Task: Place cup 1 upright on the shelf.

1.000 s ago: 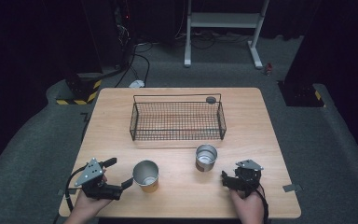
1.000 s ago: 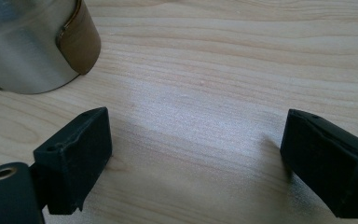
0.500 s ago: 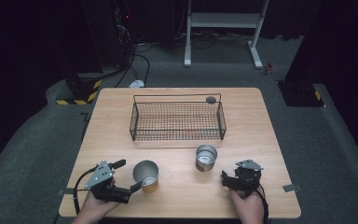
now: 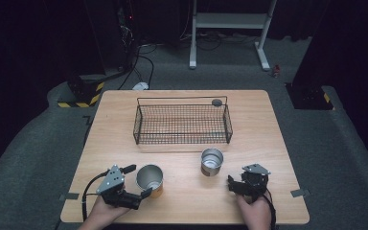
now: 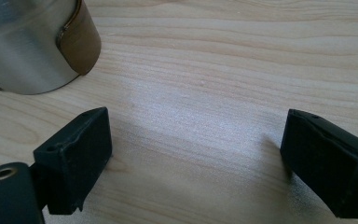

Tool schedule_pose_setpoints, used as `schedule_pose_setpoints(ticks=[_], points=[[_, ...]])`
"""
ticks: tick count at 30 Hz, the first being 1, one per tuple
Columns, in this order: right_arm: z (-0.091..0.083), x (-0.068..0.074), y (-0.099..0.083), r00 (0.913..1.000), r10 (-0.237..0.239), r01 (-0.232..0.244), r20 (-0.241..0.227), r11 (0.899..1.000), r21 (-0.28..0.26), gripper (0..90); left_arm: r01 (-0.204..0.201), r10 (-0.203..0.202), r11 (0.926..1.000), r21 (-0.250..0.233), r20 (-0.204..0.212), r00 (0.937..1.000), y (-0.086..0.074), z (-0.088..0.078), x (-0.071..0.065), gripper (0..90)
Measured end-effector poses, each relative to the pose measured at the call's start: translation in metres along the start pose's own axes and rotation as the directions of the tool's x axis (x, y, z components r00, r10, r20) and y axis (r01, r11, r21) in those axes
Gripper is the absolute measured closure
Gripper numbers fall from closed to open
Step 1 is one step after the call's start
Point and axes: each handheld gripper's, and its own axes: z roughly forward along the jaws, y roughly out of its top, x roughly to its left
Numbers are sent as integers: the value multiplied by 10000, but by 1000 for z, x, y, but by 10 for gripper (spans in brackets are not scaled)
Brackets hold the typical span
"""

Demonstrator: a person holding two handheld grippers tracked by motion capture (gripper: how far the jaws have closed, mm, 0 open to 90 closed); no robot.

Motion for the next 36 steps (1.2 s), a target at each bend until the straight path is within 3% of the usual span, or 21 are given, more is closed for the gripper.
schedule_pose_setpoints(ticks=[17,27,32,36], points=[[0,0,0,10000,1,-1,-1,10000,-1,87,-113,110,9989,456,62,9999,-12,21,-4,0],[0,0,0,10000,-4,4,1,10000,-1,88,41,-39,9976,690,-29,10000,-16,28,0,8],[0,0,0,10000,-1,1,-1,10000,0,87,37,-20,9977,676,-250,9997,-17,32,-3,56],[0,0,0,10000,-1,1,-1,10000,-1,87,16,-5,9980,624,-169,9999,-17,33,-2,94]])
